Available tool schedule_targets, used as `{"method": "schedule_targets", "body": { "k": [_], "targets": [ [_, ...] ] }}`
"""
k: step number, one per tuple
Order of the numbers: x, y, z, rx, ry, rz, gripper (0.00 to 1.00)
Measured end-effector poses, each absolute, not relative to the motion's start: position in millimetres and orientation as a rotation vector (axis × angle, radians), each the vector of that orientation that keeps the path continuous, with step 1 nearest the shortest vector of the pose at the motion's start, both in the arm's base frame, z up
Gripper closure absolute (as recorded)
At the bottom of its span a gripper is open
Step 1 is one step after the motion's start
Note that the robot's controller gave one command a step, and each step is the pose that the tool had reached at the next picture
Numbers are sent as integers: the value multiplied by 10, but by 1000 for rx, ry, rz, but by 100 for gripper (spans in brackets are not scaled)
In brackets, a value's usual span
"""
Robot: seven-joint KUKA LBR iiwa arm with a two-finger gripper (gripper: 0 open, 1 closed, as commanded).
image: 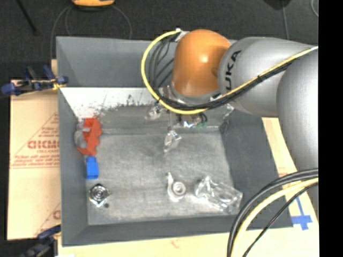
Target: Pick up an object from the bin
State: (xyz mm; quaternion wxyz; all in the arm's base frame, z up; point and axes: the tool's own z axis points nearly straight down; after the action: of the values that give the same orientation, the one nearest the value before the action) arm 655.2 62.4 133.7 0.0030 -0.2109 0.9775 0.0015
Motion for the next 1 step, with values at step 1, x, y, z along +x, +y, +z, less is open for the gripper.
{"method": "schedule_targets", "body": {
  "k": [1],
  "targets": [
    [5800, 911, 1430, -630, 3077, 5, 0]
  ]
}}
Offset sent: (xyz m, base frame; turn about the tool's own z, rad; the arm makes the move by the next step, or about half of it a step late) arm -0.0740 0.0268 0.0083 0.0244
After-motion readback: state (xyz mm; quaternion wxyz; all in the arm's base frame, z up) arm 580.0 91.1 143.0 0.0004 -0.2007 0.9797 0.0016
